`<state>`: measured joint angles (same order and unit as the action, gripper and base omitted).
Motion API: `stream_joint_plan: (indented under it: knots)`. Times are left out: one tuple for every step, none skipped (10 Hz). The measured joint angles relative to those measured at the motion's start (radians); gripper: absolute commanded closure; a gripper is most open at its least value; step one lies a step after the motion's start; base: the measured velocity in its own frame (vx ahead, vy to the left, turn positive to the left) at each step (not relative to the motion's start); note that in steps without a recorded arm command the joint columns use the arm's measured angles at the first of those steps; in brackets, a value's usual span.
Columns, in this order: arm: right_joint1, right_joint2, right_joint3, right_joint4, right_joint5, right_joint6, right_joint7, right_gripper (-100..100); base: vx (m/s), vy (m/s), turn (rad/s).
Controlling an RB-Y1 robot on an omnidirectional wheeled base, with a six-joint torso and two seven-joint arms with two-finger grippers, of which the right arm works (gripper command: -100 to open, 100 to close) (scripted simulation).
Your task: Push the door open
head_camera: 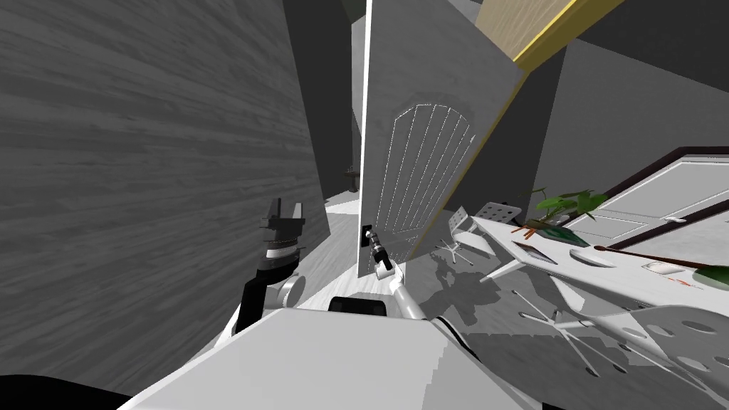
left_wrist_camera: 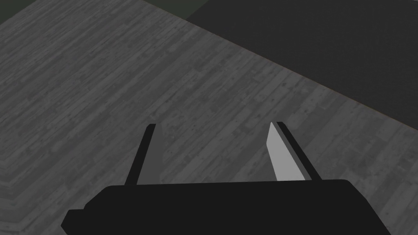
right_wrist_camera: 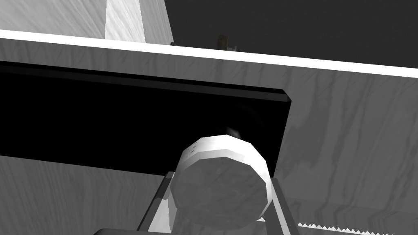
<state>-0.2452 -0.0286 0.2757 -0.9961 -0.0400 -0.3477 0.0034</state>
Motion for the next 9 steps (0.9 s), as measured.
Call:
stream_joint_plan:
  knots:
    - [-0.009,0.0,-0.015,0.012,-0.004,-0.006,0.001,100,0.159,0.192,-0.11]
    - [-0.013,0.003,-0.031,0.018,-0.008,-0.006,0.003,100,0.16,0.166,-0.084]
    - [-0.013,0.009,-0.046,0.017,-0.011,-0.004,0.006,100,0.134,0.147,-0.082]
    - [-0.018,0.017,-0.06,0.021,-0.014,-0.003,0.009,100,0.123,0.152,-0.065]
    - [-0.016,0.022,-0.072,0.015,-0.017,0.001,0.01,100,0.123,0.121,-0.085]
    - [-0.019,0.033,-0.084,0.019,-0.02,0.001,0.012,100,0.06,0.042,-0.031]
    - [-0.021,0.033,-0.087,0.019,-0.02,-0.001,0.013,100,0.094,0.088,-0.042]
    - [-0.023,0.029,-0.095,0.022,-0.021,0.003,0.016,100,0.147,0.154,-0.059]
    - [-0.012,0.016,-0.101,0.011,-0.023,0.009,0.017,100,0.148,0.172,-0.102]
